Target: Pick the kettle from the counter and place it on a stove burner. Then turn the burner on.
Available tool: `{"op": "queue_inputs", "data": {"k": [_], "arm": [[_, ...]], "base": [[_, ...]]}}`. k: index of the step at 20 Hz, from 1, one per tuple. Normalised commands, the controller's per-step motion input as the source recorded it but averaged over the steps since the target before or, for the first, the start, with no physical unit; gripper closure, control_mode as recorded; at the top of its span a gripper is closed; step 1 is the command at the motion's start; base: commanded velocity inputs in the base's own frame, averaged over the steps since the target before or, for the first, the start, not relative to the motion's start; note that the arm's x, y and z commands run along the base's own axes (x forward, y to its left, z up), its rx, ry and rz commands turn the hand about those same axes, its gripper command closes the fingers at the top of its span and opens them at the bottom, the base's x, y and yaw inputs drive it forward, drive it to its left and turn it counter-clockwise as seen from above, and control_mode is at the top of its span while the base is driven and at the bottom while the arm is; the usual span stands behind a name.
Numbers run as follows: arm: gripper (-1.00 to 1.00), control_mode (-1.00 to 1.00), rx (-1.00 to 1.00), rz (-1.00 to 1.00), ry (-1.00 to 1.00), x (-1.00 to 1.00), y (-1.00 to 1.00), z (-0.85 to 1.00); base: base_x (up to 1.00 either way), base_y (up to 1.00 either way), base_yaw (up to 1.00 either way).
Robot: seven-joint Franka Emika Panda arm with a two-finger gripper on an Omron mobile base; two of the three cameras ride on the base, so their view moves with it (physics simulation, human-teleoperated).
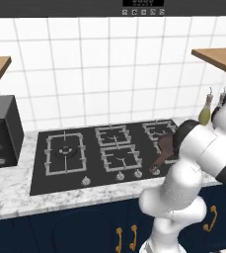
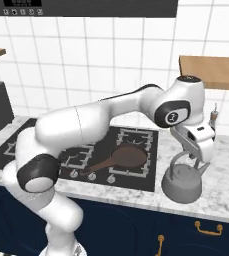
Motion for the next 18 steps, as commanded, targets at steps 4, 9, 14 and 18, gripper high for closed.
{"op": "queue_inputs", "data": {"k": [4,9,14,18], "arm": [[1.00,-1.00,-0.19,0.19,0.00,-0.28,1.00,0.62],[1.00,-1.00,-0.14,0.18,0.00,-0.01,1.00,0.56],[1.00,-1.00,-0.03,0.18,0.00,0.00,1.00,0.34],[1.00,-1.00,0.00,0.24,0.00,0.10,1.00,0.19]], "base": [[0.00,0.00,0.00],[0.00,0.00,0.00],[0.00,0.00,0.00],[0.00,0.00,0.00]]}}
